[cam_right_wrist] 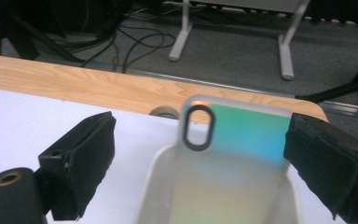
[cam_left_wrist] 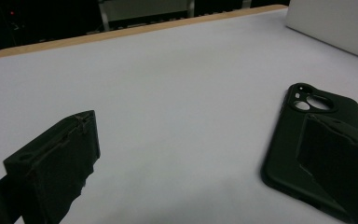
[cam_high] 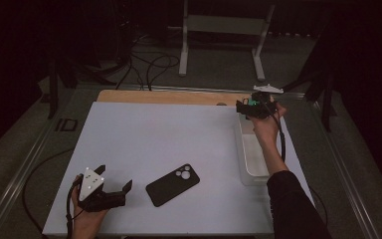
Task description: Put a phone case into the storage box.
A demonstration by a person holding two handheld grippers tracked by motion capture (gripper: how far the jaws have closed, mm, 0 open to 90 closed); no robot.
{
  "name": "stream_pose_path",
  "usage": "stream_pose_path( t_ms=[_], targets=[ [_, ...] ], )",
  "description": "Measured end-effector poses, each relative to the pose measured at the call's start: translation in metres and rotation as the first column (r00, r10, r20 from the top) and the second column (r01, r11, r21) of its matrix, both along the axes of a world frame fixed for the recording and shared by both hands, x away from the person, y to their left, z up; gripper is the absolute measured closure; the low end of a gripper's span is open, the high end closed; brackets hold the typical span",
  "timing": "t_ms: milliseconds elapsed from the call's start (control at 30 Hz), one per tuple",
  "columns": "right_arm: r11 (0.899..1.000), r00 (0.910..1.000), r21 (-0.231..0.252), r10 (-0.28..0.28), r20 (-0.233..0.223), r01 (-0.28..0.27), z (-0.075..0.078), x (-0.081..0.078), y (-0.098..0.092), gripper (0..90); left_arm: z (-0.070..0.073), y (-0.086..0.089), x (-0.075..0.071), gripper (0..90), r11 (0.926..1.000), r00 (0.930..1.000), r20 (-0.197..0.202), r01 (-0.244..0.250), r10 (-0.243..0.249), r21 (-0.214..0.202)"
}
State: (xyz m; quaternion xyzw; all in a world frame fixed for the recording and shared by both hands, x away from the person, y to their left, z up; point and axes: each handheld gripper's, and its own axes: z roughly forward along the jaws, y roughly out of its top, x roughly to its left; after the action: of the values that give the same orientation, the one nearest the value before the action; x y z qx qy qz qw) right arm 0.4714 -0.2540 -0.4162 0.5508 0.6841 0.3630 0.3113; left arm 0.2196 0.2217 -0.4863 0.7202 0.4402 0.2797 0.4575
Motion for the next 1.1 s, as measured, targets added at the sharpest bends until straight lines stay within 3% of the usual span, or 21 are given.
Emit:
stream_pose_path(
  t_ms=[600,700,900,1100],
  targets=[
    [0.994,0.9939,0.013,0.108,0.024,-0.108,0.014,-0.024,0.013,8.7,0.000,-0.001,0.000,0.0,1.0000,1.0000,-0.002,-0.001,0.001,0.002],
    [0.990,0.9903,0.032,0.136,0.028,-0.137,0.015,-0.031,0.015,8.7,0.000,-0.001,0.000,0.0,1.0000,1.0000,-0.001,-0.002,0.002,0.000],
    [0.984,0.9842,0.025,0.174,0.035,-0.175,0.018,-0.039,0.019,8.6,0.000,-0.002,0.000,0.0,1.0000,1.0000,-0.002,0.001,-0.001,0.001],
    [0.973,0.9730,0.040,0.225,0.050,-0.227,0.021,-0.056,0.025,8.6,0.001,0.000,0.000,0.0,1.0000,1.0000,0.002,-0.004,0.004,-0.006]
  ],
)
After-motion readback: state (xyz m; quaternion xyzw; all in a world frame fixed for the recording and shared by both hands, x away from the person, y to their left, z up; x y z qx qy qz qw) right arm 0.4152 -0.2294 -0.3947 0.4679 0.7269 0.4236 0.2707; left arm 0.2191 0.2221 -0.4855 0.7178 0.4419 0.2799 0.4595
